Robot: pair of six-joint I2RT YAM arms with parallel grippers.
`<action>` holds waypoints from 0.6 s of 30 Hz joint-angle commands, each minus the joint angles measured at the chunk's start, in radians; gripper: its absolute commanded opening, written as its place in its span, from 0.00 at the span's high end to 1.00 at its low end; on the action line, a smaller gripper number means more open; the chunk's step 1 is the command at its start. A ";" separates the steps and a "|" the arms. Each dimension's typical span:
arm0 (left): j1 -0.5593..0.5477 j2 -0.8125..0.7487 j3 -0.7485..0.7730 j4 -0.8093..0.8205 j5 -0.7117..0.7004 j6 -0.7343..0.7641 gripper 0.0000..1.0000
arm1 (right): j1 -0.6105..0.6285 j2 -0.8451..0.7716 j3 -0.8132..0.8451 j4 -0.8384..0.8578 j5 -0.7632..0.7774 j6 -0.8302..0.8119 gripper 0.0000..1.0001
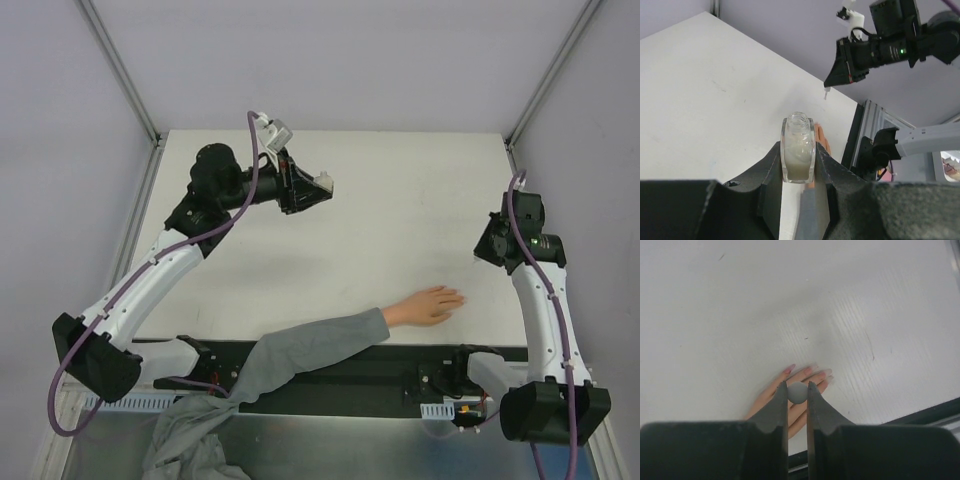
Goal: Paint the nails
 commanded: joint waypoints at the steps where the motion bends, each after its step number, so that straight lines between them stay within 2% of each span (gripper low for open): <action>1: -0.080 -0.120 -0.121 0.119 -0.144 0.045 1.00 | 0.072 0.035 0.092 -0.058 -0.208 -0.055 1.00; 5: -0.225 -0.226 -0.321 0.218 -0.283 0.188 1.00 | 0.246 0.066 0.149 -0.033 -0.298 -0.131 0.99; 6: -0.232 -0.266 -0.422 0.258 -0.285 0.194 1.00 | 0.279 0.079 0.154 -0.029 -0.295 -0.153 1.00; 9: -0.233 -0.320 -0.557 0.415 -0.272 0.157 1.00 | 0.343 0.057 0.129 0.026 -0.332 -0.140 0.99; 10: -0.233 -0.331 -0.626 0.445 -0.261 0.140 1.00 | 0.349 0.043 0.114 0.092 -0.409 -0.103 1.00; 11: -0.233 -0.335 -0.652 0.494 -0.246 0.139 1.00 | 0.369 0.037 0.102 0.118 -0.440 -0.085 1.00; 13: -0.232 -0.343 -0.679 0.468 -0.200 0.200 1.00 | 0.412 0.038 0.115 0.132 -0.450 -0.066 1.00; 15: -0.233 -0.357 -0.695 0.440 -0.196 0.243 1.00 | 0.506 0.053 0.143 0.114 -0.418 -0.065 1.00; 18: -0.233 -0.351 -0.686 0.391 -0.115 0.370 1.00 | 0.619 0.072 0.215 0.099 -0.358 -0.031 1.00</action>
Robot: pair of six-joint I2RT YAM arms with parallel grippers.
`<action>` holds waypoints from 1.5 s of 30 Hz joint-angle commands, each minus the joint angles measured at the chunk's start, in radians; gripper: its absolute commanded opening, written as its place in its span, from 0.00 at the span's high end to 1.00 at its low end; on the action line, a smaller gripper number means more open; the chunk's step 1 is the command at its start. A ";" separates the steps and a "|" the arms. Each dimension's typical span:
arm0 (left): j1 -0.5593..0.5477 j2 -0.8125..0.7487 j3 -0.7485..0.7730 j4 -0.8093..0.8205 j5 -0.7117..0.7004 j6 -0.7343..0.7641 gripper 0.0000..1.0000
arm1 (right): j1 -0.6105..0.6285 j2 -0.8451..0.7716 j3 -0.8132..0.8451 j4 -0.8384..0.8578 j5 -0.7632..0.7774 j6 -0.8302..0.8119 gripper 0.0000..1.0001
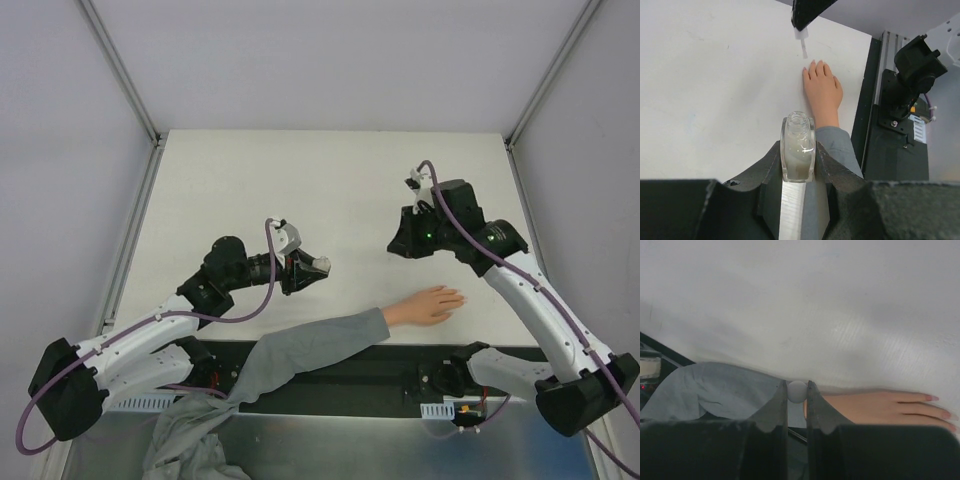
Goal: Paint the nails
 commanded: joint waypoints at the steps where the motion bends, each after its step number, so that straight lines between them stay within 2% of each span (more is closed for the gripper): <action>1: 0.000 -0.023 0.017 0.077 0.137 0.184 1.00 | 0.142 0.007 0.131 0.030 0.007 0.058 0.99; 4: 0.000 0.002 0.012 0.161 0.202 0.152 1.00 | 0.253 0.001 0.203 0.050 0.062 0.107 1.00; 8: 0.000 -0.014 -0.006 0.172 0.211 0.110 1.00 | 0.386 -0.003 0.292 0.056 0.103 0.147 1.00; 11: 0.000 -0.037 -0.031 0.225 0.239 0.080 1.00 | 0.460 0.029 0.344 0.049 0.108 0.157 1.00; 17: -0.002 -0.034 -0.019 0.192 0.251 0.066 1.00 | 0.550 0.055 0.364 0.041 0.179 0.168 1.00; 24: -0.006 -0.002 -0.014 0.194 0.256 0.052 1.00 | 0.606 0.093 0.377 0.053 0.195 0.165 1.00; 45: -0.009 -0.001 -0.017 0.200 0.240 0.049 1.00 | 0.621 0.141 0.354 0.070 0.222 0.157 0.99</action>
